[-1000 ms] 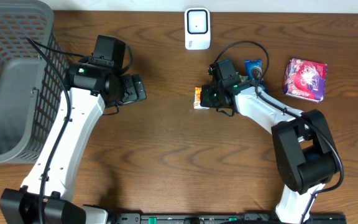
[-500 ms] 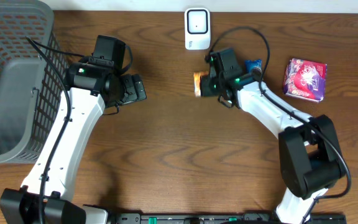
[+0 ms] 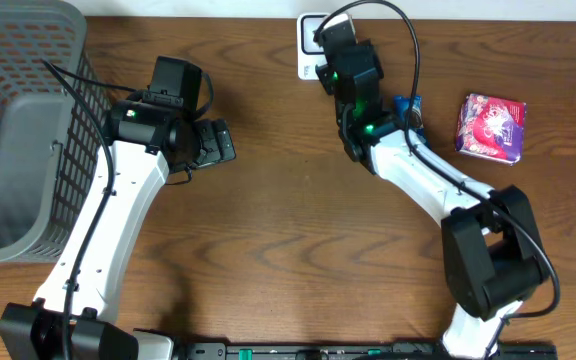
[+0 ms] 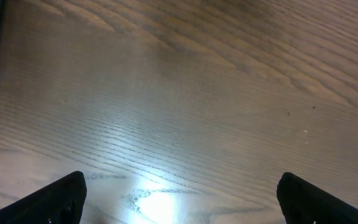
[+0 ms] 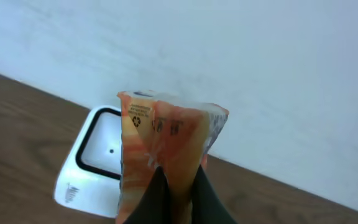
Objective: Scan the item barcode
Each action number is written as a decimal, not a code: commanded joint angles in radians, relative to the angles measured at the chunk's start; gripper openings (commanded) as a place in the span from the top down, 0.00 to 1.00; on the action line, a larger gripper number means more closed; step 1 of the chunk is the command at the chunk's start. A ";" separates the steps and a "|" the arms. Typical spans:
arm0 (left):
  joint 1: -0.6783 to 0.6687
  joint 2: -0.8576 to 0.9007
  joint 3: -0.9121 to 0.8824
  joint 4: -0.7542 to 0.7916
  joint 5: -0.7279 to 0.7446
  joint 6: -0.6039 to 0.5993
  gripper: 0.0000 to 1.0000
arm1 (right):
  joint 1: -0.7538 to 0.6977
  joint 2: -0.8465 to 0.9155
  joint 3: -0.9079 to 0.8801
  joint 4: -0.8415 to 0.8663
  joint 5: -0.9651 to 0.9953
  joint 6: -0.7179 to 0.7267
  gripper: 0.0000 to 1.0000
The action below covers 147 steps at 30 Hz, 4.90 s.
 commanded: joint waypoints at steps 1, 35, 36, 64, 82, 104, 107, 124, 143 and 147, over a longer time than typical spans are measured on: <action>0.003 0.002 -0.004 -0.004 -0.013 0.016 0.02 | -0.004 0.106 0.164 -0.068 -0.016 -0.037 0.99; 0.003 0.002 -0.004 -0.004 -0.013 0.017 0.02 | -0.532 0.467 0.834 -1.093 0.576 0.148 0.99; 0.003 0.002 -0.004 -0.004 -0.013 0.016 0.02 | -0.555 0.467 0.834 -1.103 0.576 0.147 0.99; 0.003 0.002 -0.004 -0.004 -0.013 0.017 0.02 | -1.103 0.468 0.832 -1.326 -0.347 0.270 0.01; 0.003 0.002 -0.004 -0.003 -0.013 0.016 0.02 | -1.065 0.468 0.821 -1.567 -1.028 0.123 0.18; 0.003 0.002 -0.004 -0.004 -0.013 0.016 0.02 | -1.055 0.467 0.467 -1.282 -1.808 0.131 0.99; 0.003 0.002 -0.004 -0.004 -0.013 0.016 0.02 | -1.033 0.461 0.475 -1.281 -1.967 0.131 0.99; 0.003 0.002 -0.004 -0.004 -0.013 0.016 0.02 | -0.720 0.418 0.475 -1.140 -1.959 0.021 0.99; 0.003 0.002 -0.004 -0.003 -0.013 0.016 0.02 | -0.203 0.282 0.475 -1.213 -0.648 0.109 0.99; 0.003 0.002 -0.004 -0.003 -0.013 0.017 0.02 | -0.135 0.263 0.475 -1.172 -0.334 0.231 0.99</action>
